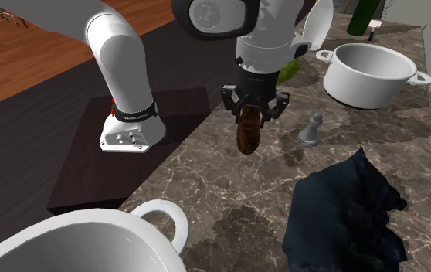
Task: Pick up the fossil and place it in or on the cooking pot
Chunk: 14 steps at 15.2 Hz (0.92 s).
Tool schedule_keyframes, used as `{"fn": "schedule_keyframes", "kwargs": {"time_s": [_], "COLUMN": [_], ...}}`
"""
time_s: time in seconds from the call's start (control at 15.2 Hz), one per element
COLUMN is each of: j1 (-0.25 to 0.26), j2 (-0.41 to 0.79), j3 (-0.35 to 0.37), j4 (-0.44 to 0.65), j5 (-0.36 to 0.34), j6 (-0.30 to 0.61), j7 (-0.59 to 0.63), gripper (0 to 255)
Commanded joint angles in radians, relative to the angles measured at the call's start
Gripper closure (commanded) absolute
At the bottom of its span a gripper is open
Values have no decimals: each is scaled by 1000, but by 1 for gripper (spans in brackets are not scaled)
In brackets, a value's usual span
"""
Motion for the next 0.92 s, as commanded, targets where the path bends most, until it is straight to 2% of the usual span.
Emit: {"fn": "schedule_keyframes", "kwargs": {"time_s": [0.0,0.86], "j1": [-8,-21], "j2": [-17,-79], "j3": [26,151], "j4": [11,124], "j5": [11,87], "j6": [-32,-219], "j7": [3,5], "gripper": [255,255]}}
